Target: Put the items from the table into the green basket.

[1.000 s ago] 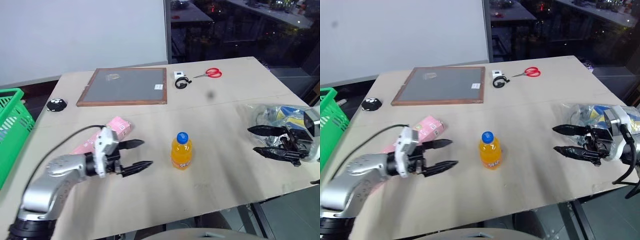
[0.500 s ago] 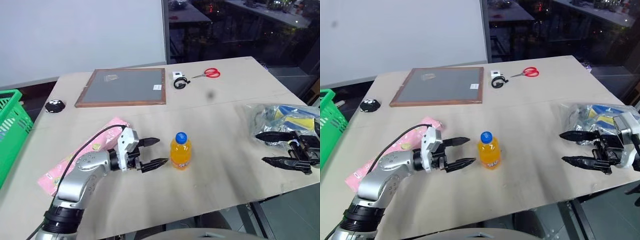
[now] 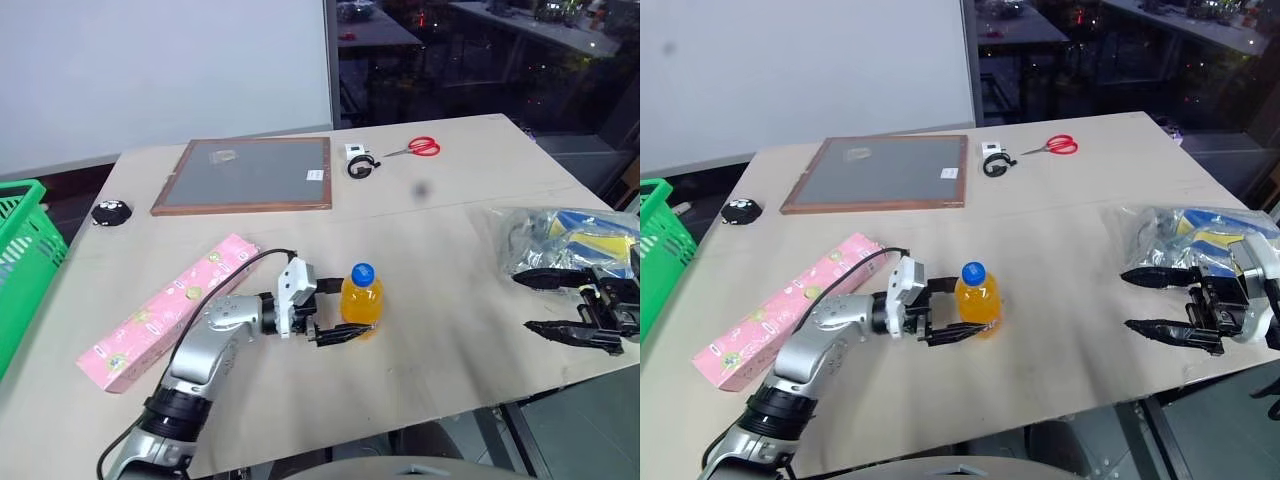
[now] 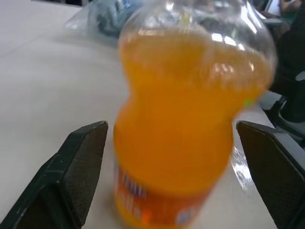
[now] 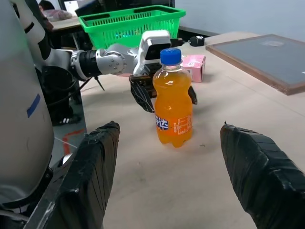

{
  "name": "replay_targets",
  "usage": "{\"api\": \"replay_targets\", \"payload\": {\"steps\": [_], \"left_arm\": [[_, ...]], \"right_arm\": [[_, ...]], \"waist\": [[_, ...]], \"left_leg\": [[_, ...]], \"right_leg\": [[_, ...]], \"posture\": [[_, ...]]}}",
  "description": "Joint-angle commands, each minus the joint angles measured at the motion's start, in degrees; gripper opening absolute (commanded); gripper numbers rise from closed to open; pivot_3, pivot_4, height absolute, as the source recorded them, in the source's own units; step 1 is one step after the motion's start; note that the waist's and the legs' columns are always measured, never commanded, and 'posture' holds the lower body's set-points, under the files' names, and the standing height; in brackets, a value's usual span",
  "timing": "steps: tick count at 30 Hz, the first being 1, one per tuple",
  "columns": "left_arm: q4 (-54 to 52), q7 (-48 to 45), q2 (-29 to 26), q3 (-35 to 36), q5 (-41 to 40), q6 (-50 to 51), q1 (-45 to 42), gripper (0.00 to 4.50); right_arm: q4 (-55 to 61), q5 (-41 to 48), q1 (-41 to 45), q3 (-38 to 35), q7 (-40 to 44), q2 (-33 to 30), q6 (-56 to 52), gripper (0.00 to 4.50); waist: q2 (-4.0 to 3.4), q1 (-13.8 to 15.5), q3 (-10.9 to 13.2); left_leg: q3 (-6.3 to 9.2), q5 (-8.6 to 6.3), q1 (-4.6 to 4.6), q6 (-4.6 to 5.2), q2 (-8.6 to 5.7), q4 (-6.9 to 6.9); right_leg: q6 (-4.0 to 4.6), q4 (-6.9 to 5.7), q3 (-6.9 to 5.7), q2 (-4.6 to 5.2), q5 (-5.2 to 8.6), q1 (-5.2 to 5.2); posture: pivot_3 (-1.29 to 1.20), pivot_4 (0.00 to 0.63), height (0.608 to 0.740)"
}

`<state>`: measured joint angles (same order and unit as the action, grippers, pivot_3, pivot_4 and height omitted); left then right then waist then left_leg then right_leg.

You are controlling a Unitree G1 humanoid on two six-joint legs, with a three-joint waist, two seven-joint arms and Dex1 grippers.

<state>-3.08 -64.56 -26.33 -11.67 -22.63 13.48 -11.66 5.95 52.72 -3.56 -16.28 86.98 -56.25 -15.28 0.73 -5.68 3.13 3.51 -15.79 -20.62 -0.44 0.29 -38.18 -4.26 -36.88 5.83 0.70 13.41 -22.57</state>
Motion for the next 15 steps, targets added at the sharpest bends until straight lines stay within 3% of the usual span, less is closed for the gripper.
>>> {"api": "replay_targets", "payload": {"steps": [1, 2, 4, 9, 15], "left_arm": [[1.83, -0.78, 1.10, -0.03, 0.31, -2.47, -1.51, 3.96], [2.14, -1.26, 1.17, -0.12, 0.19, -2.52, -1.54, 3.85], [2.63, -0.92, 1.57, -0.18, 0.85, -3.31, -1.69, 3.20], [3.83, 2.71, 2.88, 5.46, -2.10, -2.97, -2.85, 3.10], [3.93, 10.63, 0.40, 21.89, -11.37, 0.25, -10.41, 3.10]], "right_arm": [[0.92, 0.49, -0.17, -0.85, 5.52, 0.01, 1.42, 3.68], [1.03, 0.50, -0.30, -0.86, 5.52, 0.04, 1.48, 3.68], [1.06, 0.55, -0.63, -0.94, 5.52, 0.08, 1.71, 3.68], [0.56, 0.77, 0.23, -0.92, 5.52, 0.88, 1.56, 3.68], [-0.82, 1.37, 5.82, 2.02, 5.52, 2.28, -0.37, 3.68]], "waist": [[-0.03, -0.74, -0.02], [-0.03, -0.76, -0.02], [-0.05, -1.14, -0.04], [-0.11, -1.33, -0.08], [-0.09, -1.59, -0.06]], "left_leg": [[-0.02, -0.02, -0.01, 0.04, 0.00, -0.04], [-0.02, -0.03, -0.02, 0.04, 0.00, -0.06], [-0.02, -0.03, -0.02, 0.04, 0.00, -0.06], [-0.01, -0.03, -0.01, 0.05, -0.02, -0.15], [0.03, -0.03, -0.02, 0.05, 0.06, -0.16]], "right_leg": [[-0.01, 0.00, 0.02, 0.00, -0.01, 0.00], [-0.03, 0.00, 0.02, 0.00, -0.01, 0.00], [-0.03, 0.00, 0.02, 0.00, -0.02, 0.01], [-0.09, 0.00, 0.03, 0.01, -0.05, 0.08], [-0.08, -0.02, 0.03, -0.06, -0.14, 0.04]], "posture": [[-0.16, 0.000, 0.740], [-0.16, 0.000, 0.740], [-0.16, 0.000, 0.740], [-0.15, 0.000, 0.740], [-0.08, 0.000, 0.740]]}}
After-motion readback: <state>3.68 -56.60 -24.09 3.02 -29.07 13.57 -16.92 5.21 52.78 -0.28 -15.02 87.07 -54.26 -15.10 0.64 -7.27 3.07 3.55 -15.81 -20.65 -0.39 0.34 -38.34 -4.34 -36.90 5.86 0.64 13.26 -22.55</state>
